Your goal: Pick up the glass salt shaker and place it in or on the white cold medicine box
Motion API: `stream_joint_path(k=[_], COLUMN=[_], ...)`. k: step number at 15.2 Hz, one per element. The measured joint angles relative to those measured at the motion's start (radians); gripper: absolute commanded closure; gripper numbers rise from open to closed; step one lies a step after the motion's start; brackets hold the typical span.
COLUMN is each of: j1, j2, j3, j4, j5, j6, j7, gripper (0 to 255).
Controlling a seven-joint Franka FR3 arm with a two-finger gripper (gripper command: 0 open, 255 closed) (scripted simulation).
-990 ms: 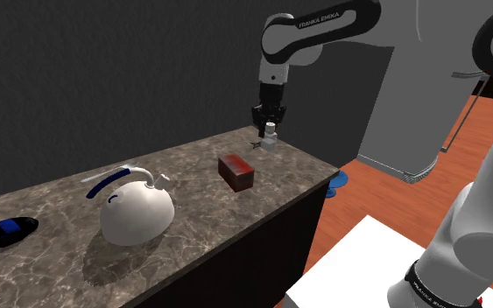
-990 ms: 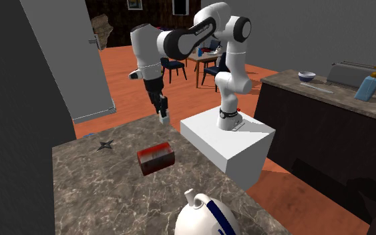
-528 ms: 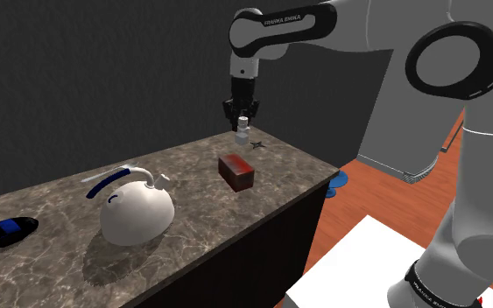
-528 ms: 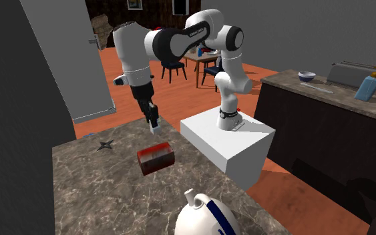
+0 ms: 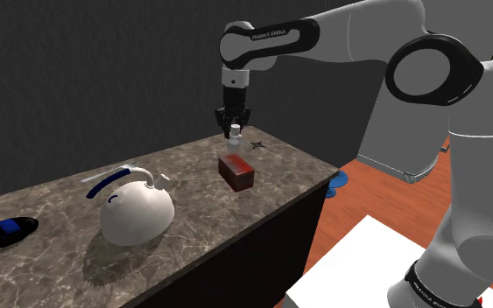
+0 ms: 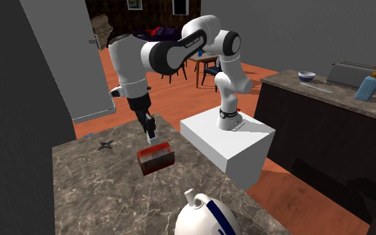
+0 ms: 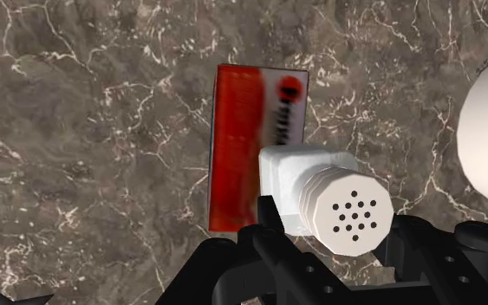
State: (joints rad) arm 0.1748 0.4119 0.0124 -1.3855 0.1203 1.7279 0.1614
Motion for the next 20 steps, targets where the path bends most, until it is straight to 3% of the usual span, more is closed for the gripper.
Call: stream_joint_path(k=[9, 16, 17, 20], j1=[0.002, 0.002, 0.002, 0.002], j2=[0.01, 0.013, 0.013, 0.013], j3=[0.0, 0.001, 0.001, 0.001], j4=[-0.106, -0.114, -0.114, -0.114], j5=[0.003, 0.003, 0.003, 0.003], j6=[0.116, 0.127, 0.127, 0.127], j7=[-0.012, -0.013, -0.013, -0.013], gripper=[255, 255, 0, 0])
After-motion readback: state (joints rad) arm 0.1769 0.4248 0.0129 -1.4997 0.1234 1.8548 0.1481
